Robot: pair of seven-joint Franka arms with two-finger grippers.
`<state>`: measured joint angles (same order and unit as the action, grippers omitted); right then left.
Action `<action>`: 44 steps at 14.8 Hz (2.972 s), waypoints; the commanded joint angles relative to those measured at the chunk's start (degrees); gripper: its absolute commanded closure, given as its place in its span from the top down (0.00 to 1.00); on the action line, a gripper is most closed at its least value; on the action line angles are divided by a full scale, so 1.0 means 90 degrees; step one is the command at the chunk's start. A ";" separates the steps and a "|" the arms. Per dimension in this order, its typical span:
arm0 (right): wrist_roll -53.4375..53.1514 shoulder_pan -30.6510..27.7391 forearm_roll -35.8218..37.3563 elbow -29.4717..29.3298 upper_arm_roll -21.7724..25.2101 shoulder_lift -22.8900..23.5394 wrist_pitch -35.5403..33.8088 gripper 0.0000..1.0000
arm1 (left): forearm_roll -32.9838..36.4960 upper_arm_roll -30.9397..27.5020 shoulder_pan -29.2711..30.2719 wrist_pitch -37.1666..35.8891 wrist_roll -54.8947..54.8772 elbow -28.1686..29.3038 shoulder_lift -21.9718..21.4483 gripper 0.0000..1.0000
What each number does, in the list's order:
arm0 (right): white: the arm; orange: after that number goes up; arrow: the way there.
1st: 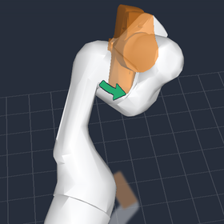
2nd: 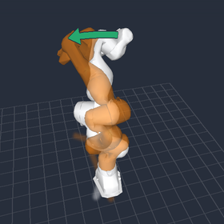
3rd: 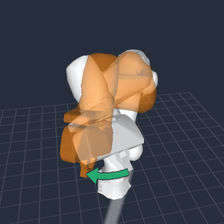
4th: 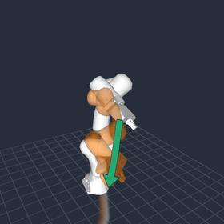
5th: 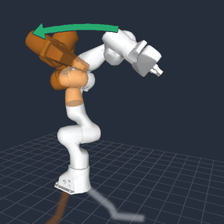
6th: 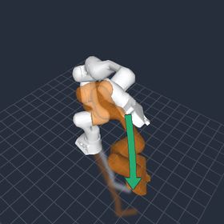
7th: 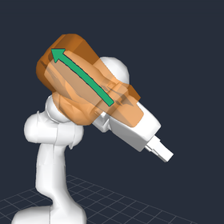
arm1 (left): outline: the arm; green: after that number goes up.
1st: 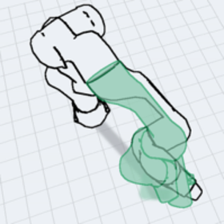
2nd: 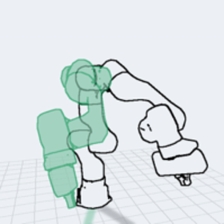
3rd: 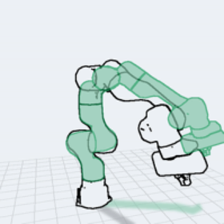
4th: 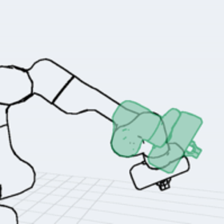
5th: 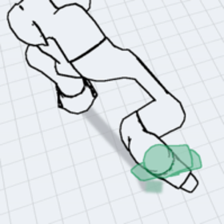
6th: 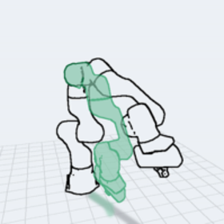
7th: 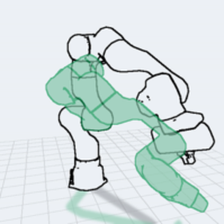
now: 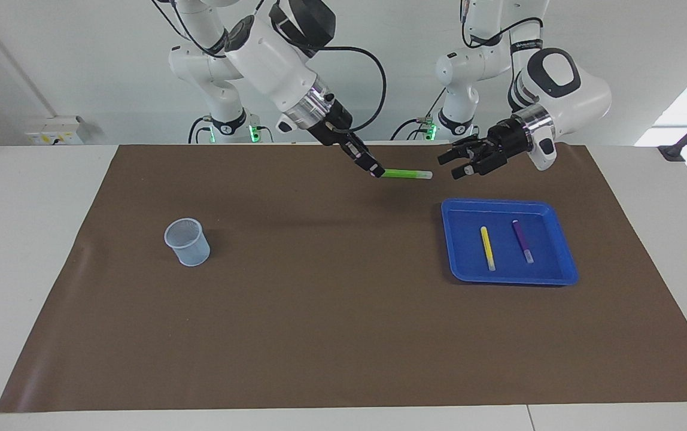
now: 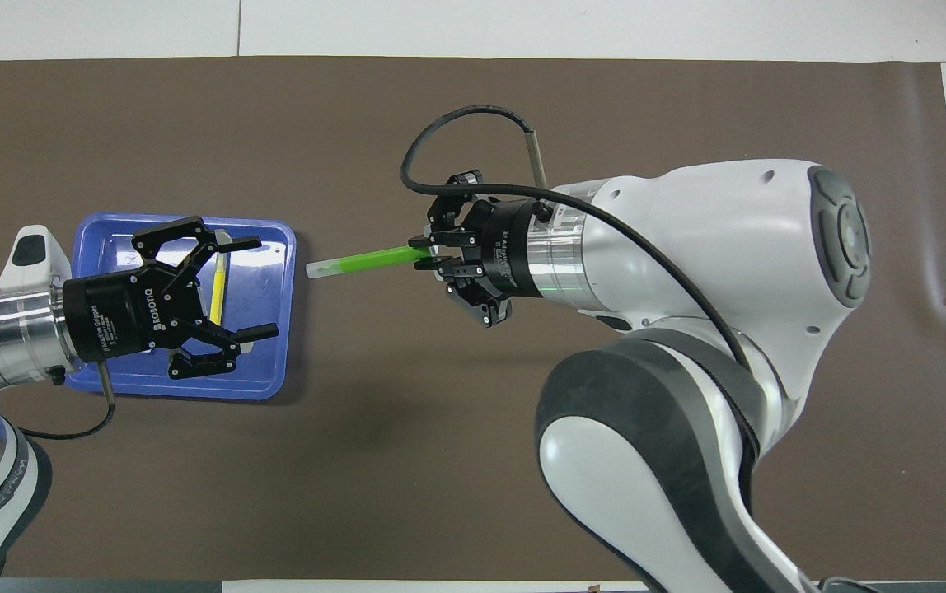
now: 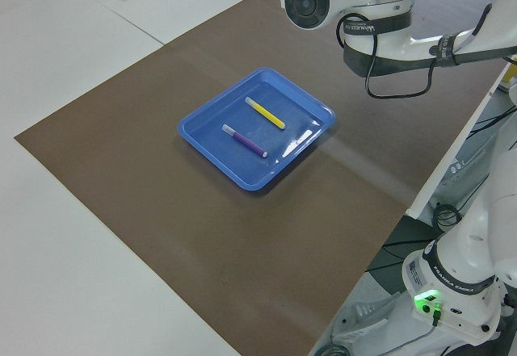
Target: Right arm passes pens to left for tray arrangement
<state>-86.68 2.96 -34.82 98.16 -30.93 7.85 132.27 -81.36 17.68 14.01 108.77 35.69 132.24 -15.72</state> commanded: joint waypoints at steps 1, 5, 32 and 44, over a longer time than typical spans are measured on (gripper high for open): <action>-0.0251 0.0061 0.0021 -0.0194 -0.0166 0.0231 0.0098 0.00 | -0.0159 -0.0050 -0.0053 -0.0064 0.0096 0.0336 -0.0323 1.00; -0.0369 0.0120 0.0050 -0.0145 -0.0323 0.0290 0.0333 0.00 | -0.0178 -0.0031 -0.0111 0.0130 0.0340 0.0336 -0.0313 1.00; -0.0281 0.0208 0.0761 -0.0086 -0.0323 0.0300 0.0128 0.60 | -0.0481 -0.0050 -0.0463 0.0844 0.0496 0.0336 -0.0274 0.00; 0.3766 0.0140 0.1797 0.0332 0.1541 -0.0734 -0.1581 1.00 | 0.0004 -0.0050 -0.0327 0.1166 0.0536 -0.0112 0.0202 0.00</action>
<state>-61.77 4.61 -20.81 97.66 -19.58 4.46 118.98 -84.08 17.56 10.94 118.38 39.92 133.78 -16.29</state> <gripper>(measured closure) 0.000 0.824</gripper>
